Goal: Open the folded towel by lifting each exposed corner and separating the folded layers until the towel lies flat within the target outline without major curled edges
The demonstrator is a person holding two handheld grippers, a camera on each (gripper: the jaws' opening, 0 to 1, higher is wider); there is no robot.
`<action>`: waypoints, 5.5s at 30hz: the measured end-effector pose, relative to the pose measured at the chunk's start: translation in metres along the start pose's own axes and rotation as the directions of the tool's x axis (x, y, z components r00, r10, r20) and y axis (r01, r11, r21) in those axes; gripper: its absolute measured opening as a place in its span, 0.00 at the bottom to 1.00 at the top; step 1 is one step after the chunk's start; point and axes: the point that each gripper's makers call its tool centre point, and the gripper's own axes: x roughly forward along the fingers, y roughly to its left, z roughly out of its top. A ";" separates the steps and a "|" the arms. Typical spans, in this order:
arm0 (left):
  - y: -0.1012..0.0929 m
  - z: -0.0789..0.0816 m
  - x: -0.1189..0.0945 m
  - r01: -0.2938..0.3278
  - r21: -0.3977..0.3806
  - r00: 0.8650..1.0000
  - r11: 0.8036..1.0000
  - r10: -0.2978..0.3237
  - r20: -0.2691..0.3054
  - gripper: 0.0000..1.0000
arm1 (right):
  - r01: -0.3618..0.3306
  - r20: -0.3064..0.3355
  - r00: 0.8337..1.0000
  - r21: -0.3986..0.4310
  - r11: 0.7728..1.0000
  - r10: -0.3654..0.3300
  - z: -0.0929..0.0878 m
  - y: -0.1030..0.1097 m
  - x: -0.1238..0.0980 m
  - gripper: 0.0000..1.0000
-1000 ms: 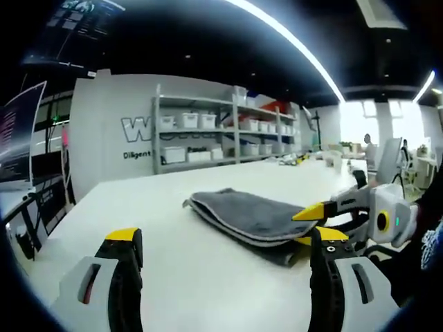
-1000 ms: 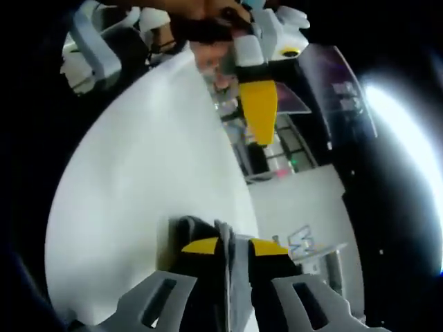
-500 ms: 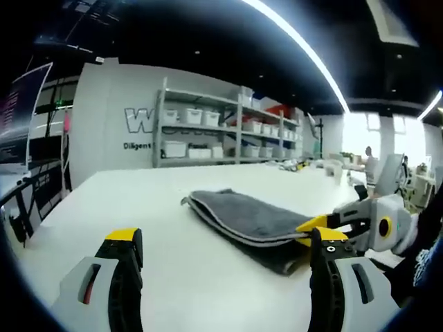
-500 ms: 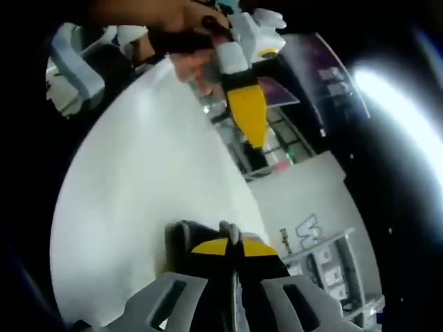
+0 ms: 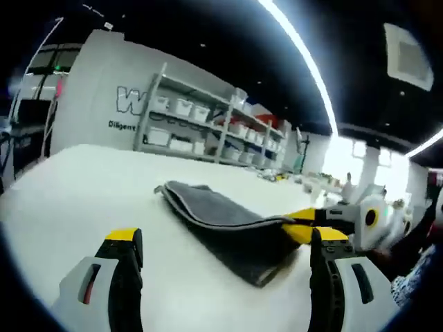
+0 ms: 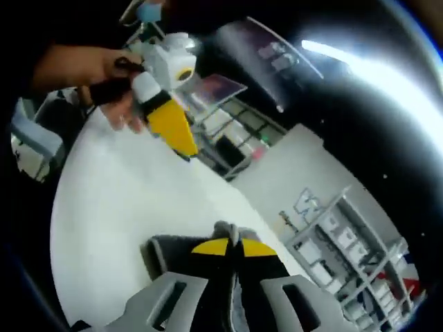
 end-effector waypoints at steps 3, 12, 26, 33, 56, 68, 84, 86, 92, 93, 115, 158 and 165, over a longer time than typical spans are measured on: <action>0.000 0.005 0.010 0.058 -0.061 0.998 0.996 -0.057 0.016 0.99 | 0.008 0.004 1.000 0.000 1.000 -0.008 -0.001 0.001 0.000 0.00; 0.020 0.010 0.043 0.088 -0.180 0.996 0.980 -0.090 -0.004 0.97 | 0.031 0.018 0.999 0.082 0.996 -0.033 -0.001 -0.008 -0.002 0.00; 0.057 0.029 0.107 0.096 -0.300 0.991 0.949 -0.119 -0.059 0.95 | 0.074 0.031 0.996 0.223 0.972 -0.083 -0.007 -0.026 -0.006 0.00; 0.085 0.035 0.138 0.082 -0.385 0.991 0.919 -0.118 -0.070 0.99 | 0.098 0.036 0.993 0.242 0.965 -0.110 -0.009 -0.031 -0.007 0.00; 0.116 0.022 0.190 -0.001 -0.366 0.974 0.931 -0.082 -0.209 0.74 | 0.138 0.079 0.982 0.300 0.944 -0.169 -0.016 -0.037 -0.013 0.00; 0.140 0.015 0.201 -0.118 -0.225 0.968 0.967 0.061 -0.245 0.28 | 0.137 0.102 0.979 0.296 0.945 -0.174 -0.014 -0.037 -0.016 0.00; 0.159 0.021 0.215 -0.191 -0.231 0.956 0.954 0.128 -0.263 0.05 | 0.121 0.136 0.977 0.293 0.948 -0.166 -0.017 -0.029 -0.020 0.00; 0.155 0.022 0.216 -0.183 -0.257 0.960 0.949 0.115 -0.256 0.05 | 0.119 0.136 0.977 0.292 0.949 -0.164 -0.018 -0.028 -0.020 0.00; 0.157 0.026 0.218 -0.195 -0.252 0.956 0.948 0.126 -0.263 0.04 | 0.120 0.140 0.975 0.309 0.943 -0.170 -0.021 -0.030 -0.020 0.00; 0.158 0.026 0.218 -0.197 -0.250 0.956 0.948 0.129 -0.263 0.04 | 0.120 0.140 0.975 0.312 0.942 -0.170 -0.021 -0.030 -0.020 0.00; 0.136 0.056 0.234 -0.185 -0.173 0.956 0.967 0.136 -0.261 0.04 | 0.147 0.139 0.969 0.341 0.928 -0.205 -0.019 -0.052 -0.031 0.00; 0.065 0.072 0.280 -0.048 0.024 0.972 0.999 0.053 -0.228 0.03 | 0.257 0.127 0.937 0.380 0.888 -0.326 -0.033 -0.105 -0.065 0.00; 0.061 0.075 0.290 -0.049 0.032 0.972 0.998 0.055 -0.227 0.03 | 0.278 0.116 0.932 0.384 0.880 -0.344 -0.040 -0.114 -0.072 0.00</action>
